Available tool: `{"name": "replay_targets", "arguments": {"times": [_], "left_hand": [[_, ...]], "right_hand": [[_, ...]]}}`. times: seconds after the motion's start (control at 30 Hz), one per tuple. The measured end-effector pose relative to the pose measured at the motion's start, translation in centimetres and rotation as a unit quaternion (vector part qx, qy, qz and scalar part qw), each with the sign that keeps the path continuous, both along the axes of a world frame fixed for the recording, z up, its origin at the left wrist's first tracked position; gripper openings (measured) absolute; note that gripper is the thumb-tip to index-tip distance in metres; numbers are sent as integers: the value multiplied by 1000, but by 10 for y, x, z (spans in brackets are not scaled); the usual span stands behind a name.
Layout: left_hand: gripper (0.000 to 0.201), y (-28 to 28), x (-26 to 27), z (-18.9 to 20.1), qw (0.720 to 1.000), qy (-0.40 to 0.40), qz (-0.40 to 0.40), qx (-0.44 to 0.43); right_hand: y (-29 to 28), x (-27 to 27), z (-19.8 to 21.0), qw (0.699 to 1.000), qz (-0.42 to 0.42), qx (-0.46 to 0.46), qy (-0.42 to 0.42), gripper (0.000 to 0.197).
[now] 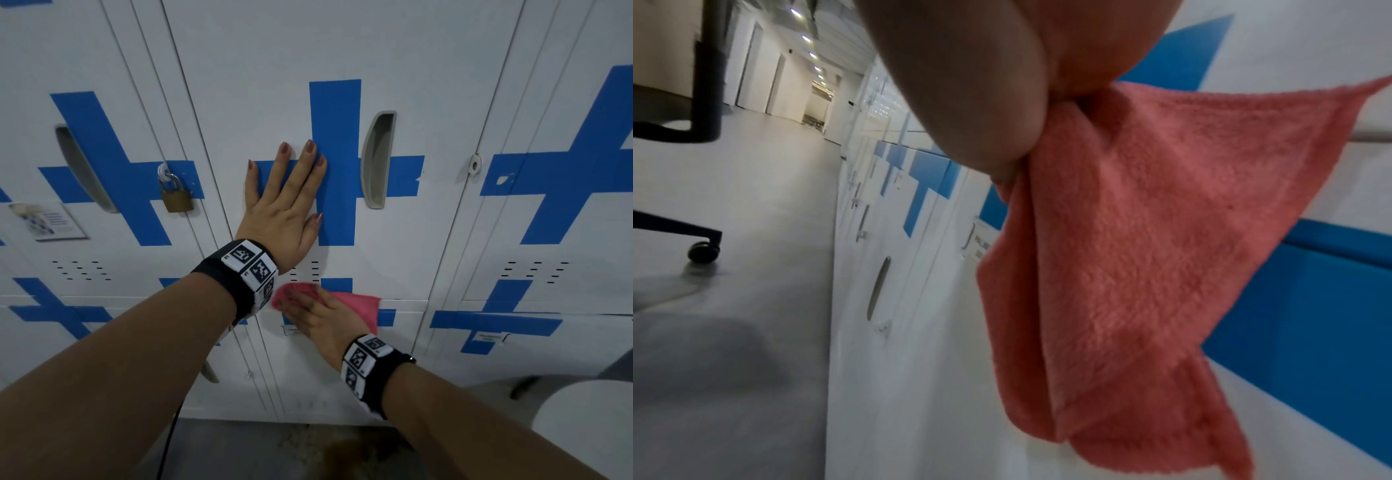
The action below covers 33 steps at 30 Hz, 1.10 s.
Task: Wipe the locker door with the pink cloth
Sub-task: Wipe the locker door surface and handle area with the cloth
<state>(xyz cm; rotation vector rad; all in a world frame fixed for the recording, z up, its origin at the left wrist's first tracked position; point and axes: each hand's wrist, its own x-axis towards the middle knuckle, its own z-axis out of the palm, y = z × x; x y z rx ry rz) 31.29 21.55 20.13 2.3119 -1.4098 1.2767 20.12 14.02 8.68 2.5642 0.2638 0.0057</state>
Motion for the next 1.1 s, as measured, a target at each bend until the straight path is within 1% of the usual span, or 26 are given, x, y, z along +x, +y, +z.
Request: {"name": "replay_targets", "arguments": {"times": [0.07,0.2,0.37,0.53,0.77,0.87,0.97,1.03,1.1], "left_hand": [[72,0,0,0,1000,-4,0,-3],[72,0,0,0,1000,-1,0,-1],[73,0,0,0,1000,5,7,3],[74,0,-1,0,1000,4,8,3],[73,0,0,0,1000,2,11,4],[72,0,0,0,1000,1,10,4],[72,0,0,0,1000,2,7,4],[72,0,0,0,1000,3,6,5],[72,0,0,0,1000,4,6,5]], "right_hand": [[7,5,1,1000,-1,-13,9,63],[4,5,-4,999,-13,-31,13,66],[-14,-14,-8,999,-32,-9,2,68],[-31,-29,-8,999,-36,-32,25,69],[-49,-48,-9,998,-55,27,10,75],[-56,-53,-11,997,-63,31,8,75],[-67,-61,-15,998,-50,26,-5,75],[-74,-66,-16,997,-67,41,-5,79],[-82,-73,-20,997,-73,25,-8,78]]}}
